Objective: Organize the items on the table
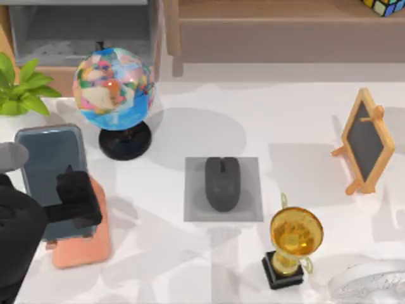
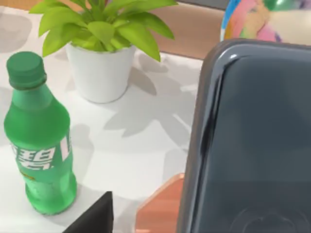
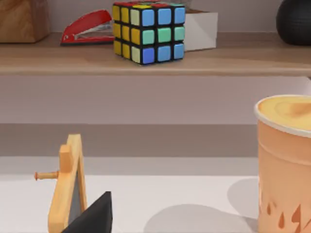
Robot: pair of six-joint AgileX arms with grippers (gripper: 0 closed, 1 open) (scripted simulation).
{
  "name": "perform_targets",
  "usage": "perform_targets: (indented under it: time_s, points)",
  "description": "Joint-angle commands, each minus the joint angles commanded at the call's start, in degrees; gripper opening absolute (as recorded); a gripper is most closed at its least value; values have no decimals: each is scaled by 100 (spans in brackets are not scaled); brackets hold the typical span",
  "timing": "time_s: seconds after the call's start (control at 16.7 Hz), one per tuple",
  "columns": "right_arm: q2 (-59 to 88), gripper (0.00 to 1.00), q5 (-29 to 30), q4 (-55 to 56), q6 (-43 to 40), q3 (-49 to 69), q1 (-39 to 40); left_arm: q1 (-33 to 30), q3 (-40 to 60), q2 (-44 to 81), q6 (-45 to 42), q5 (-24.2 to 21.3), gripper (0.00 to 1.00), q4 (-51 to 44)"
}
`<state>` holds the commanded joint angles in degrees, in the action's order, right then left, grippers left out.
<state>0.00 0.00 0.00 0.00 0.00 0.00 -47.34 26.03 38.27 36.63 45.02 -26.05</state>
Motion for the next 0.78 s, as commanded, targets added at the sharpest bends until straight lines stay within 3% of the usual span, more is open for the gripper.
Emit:
perform_targets:
  time_s: [0.48,0.78]
  points:
    - [0,100,0,0,0,0,0,2460,-1087,-2572,-2365,-2504,100,1346]
    - [0,100,0,0,0,0,0,4076,-2123,-3668,-3354,-3974,100,2242]
